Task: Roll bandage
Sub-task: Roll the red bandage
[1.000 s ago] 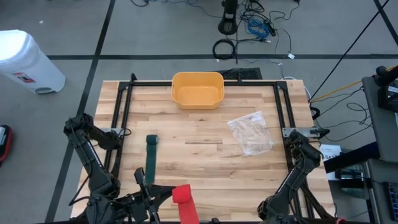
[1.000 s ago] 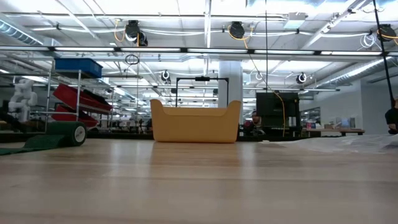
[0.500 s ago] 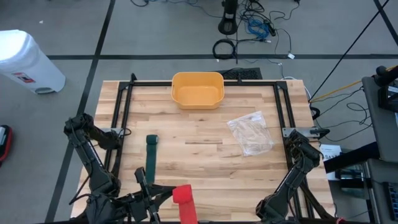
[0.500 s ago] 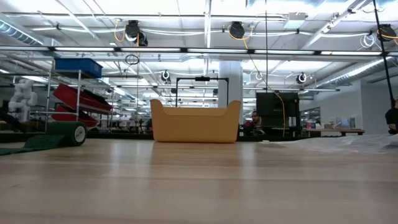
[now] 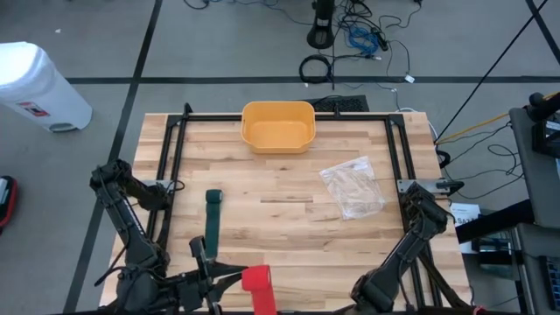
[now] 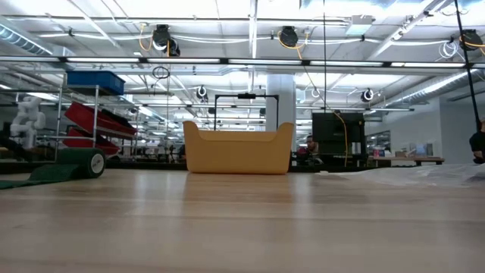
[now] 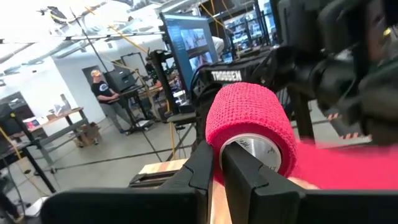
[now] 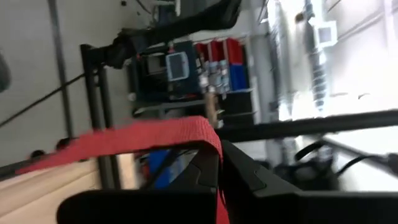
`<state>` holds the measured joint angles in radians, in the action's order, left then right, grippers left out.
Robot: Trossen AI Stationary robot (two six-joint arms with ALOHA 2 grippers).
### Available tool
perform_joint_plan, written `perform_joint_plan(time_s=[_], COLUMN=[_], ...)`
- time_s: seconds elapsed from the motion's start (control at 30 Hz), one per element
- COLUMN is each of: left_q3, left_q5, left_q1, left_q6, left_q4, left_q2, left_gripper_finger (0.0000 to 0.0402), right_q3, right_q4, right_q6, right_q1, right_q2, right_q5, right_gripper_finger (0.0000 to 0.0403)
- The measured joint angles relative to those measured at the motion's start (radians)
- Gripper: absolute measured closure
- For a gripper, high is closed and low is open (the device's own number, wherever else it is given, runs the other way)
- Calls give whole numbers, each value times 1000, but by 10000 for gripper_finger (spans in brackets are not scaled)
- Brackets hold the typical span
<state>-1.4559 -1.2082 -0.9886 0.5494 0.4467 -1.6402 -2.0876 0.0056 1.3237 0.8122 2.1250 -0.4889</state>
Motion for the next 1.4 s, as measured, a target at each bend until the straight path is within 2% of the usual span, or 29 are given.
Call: perform_joint_plan(time_s=[0.13, 0.37, 0.53, 0.73, 0.93, 1.13, 1.23, 1.4], left_q3=[0, 0, 0, 0, 0, 0, 0, 0], left_q5=[18, 125, 128, 126, 74, 80, 127, 215], left_q1=[0, 0, 0, 0, 0, 0, -5, -18], left_q6=[24, 59, 140, 179, 219, 177, 145, 138], left_q4=[43, 103, 178, 201, 229, 200, 191, 195], left_q2=[0, 0, 0, 0, 1, 1, 1, 1], left_gripper_finger=[372, 372, 372, 372, 372, 372, 372, 372], right_q3=[0, 0, 0, 0, 0, 0, 0, 0], right_q4=[-64, -178, -253, -276, -279, -280, -296, -367], right_q6=[-89, -221, -313, -318, -311, -241, -221, -273], right_q1=[-26, -75, -100, -103, -87, -73, -71, -85], right_q2=[0, 0, 4, 7, 8, 9, 9, 9], right_q5=[-1, -2, 21, 17, 15, -125, -186, -207], right_gripper_finger=[403, 403, 403, 403, 403, 403, 403, 403])
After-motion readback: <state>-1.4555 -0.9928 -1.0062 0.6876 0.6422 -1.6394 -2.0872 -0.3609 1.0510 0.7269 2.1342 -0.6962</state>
